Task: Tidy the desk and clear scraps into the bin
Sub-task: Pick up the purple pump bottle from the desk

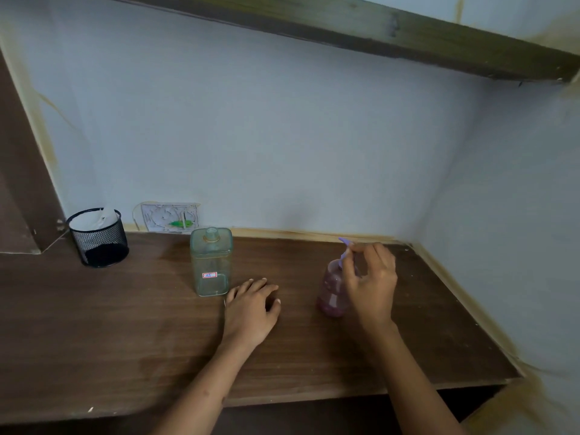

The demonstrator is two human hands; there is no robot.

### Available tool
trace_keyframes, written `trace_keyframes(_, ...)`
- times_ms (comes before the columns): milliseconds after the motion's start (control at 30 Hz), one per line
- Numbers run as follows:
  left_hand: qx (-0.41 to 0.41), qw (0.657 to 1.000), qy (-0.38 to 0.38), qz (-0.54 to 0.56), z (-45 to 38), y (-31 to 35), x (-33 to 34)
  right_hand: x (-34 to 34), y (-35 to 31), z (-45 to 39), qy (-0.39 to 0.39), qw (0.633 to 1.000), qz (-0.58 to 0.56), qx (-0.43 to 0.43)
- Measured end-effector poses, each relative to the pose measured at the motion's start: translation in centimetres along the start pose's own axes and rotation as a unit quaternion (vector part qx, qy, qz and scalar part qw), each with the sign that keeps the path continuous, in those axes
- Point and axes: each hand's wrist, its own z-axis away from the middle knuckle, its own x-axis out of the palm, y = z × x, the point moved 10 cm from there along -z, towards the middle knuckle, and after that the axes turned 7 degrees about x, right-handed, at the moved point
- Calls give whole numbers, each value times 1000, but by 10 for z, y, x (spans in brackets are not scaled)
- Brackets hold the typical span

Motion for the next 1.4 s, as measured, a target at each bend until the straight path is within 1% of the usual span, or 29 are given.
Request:
trace_keyframes(167, -1, 1000, -8, -3, 2, 1, -1, -6, -2, -6, -21, 998, 60, 26)
trace_keyframes(300, 1, 1000, -8, -5, 1, 1, -1, -5, -6, -11, -29, 997, 73, 25)
trace_keyframes(400, 3, 1000, -8, -7, 1, 1, 0, -6, -6, -12, -11, 997, 72, 22)
trace_keyframes(500, 0, 1000, 0, -1, 0, 0, 0, -1, -7, -7, 10, 997, 80, -5)
trace_keyframes(667, 6, 1000, 12, 3, -1, 0, -2, 0, -7, -4, 11, 996, 88, -18)
trace_keyframes(900, 8, 1000, 12, 0, 0, 2, -3, -6, -9, -14, -36, 990, 130, -35)
trace_keyframes(1067, 9, 1000, 6, -8, 0, 2, -2, -4, -9, -21, -49, 989, 135, -38)
trace_keyframes(1133, 10, 1000, 7, -9, -1, 2, -1, -4, -8, -22, -42, 990, 127, -38)
trace_keyframes(1333, 12, 1000, 11, -8, -2, 0, 1, -4, -5, -10, 17, 997, 76, -26)
trace_keyframes(1400, 15, 1000, 15, -4, -2, 0, 1, -1, -5, -7, 18, 996, 82, -29)
